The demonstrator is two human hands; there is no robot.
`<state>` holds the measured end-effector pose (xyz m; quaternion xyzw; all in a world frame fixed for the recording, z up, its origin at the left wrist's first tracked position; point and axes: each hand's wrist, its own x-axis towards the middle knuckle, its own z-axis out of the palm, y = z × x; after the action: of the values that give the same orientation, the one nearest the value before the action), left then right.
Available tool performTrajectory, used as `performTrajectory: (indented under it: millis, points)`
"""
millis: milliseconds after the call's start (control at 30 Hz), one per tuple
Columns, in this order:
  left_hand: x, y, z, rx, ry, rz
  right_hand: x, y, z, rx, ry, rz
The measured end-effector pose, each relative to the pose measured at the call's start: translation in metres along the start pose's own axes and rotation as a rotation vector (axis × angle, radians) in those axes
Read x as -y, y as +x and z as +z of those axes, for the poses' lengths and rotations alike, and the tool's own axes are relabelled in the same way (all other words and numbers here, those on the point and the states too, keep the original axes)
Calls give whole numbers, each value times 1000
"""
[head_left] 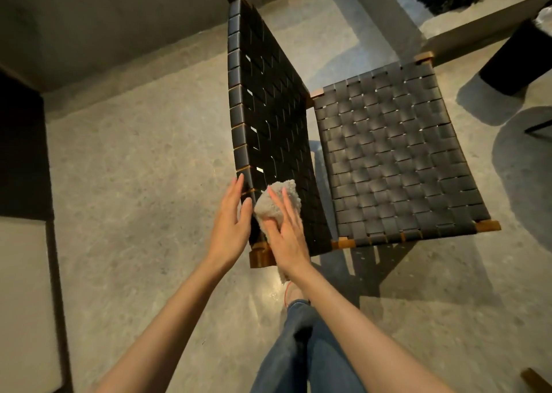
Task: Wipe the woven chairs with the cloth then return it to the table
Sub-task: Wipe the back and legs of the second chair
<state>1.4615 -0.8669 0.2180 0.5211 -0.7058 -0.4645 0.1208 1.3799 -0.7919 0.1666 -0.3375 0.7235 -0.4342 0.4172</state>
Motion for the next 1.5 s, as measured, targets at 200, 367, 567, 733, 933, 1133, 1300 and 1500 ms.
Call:
performTrajectory:
  millis: [200, 367, 567, 733, 933, 1133, 1300, 1500]
  points:
    - [0, 9, 19, -56, -20, -21, -29, 18, -6, -78, 107, 231]
    - [1, 7, 24, -109, -61, -20, -8, 16, 1, -98, 246, 118]
    - [-4, 8, 33, -178, 38, -18, -44, 31, -6, -71, 95, -47]
    - [-6, 25, 47, -247, 273, 24, -118, 68, -7, -89, 85, 138]
    - [-4, 31, 51, -284, 343, 38, -202, 110, -17, -121, 24, 410]
    - [-5, 32, 51, -291, 383, 49, -239, 132, -25, -152, 24, 616]
    - [-8, 32, 51, -292, 358, 27, -203, 115, -21, -265, 165, 557]
    - [-11, 33, 50, -302, 317, 1, -96, 80, -6, -161, 335, 141]
